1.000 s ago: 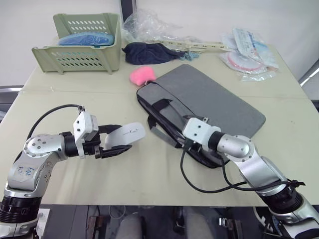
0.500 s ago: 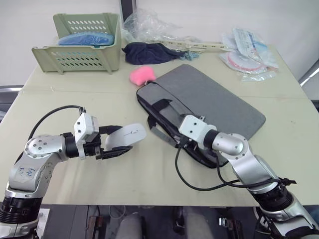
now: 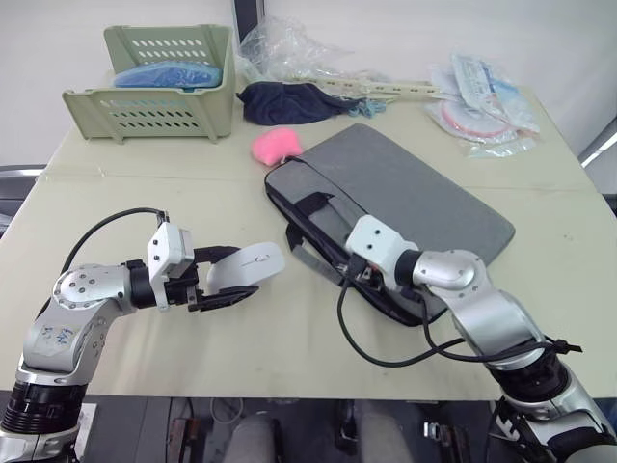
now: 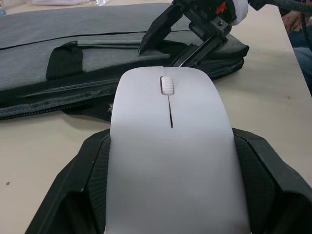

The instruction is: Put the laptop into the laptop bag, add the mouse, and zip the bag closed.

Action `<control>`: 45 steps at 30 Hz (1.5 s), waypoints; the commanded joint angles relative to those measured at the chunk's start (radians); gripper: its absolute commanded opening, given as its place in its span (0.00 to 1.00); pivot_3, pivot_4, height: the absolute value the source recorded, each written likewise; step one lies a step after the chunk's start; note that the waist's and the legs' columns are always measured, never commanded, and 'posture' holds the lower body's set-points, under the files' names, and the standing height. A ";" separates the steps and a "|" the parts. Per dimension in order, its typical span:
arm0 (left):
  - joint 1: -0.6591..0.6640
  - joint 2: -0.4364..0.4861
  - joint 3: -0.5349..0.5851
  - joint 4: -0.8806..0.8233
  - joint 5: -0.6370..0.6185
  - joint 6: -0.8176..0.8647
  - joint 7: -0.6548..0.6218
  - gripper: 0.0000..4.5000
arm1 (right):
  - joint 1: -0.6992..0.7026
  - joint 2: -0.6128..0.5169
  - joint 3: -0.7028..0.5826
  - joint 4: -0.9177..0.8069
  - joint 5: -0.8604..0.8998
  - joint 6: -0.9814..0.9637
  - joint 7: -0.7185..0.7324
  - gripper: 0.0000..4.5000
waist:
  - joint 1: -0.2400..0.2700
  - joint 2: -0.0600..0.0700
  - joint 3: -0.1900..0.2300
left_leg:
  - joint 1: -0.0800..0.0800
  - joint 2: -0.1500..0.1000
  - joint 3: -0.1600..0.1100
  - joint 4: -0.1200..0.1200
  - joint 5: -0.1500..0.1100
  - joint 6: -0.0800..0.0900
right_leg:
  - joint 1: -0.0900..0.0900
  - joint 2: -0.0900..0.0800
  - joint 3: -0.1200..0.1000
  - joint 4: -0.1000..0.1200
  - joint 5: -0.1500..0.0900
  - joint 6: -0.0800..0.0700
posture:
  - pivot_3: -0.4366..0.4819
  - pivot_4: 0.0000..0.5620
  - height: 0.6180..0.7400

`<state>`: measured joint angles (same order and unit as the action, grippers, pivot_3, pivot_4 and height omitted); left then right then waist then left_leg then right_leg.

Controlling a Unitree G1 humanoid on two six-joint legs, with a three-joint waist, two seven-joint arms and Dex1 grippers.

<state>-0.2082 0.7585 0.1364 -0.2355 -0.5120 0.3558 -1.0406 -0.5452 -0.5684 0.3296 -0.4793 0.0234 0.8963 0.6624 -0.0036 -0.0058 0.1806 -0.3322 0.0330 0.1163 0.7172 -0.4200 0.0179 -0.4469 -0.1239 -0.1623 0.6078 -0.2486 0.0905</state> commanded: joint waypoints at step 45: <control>-0.375 -0.244 -0.282 0.196 0.245 0.113 0.232 0.63 | -0.260 0.204 -0.351 -0.081 0.483 0.379 -0.088 0.00 | -0.026 0.000 0.000 | -0.001 0.000 0.000 -0.001 0.000 0.000 | -0.002 0.002 0.000 0.001 0.000 0.000 | 0.48 0.27 1.00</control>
<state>-0.5698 0.5218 -0.1448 -0.0284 -0.2808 0.4893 -0.8260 -0.7764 -0.3784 0.0189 -0.5079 0.4662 1.2831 0.5888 -0.0297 -0.0057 0.1807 -0.3333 0.0332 0.1161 0.7161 -0.4198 0.0180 -0.4487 -0.1215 -0.1626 0.6085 -0.2485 0.0906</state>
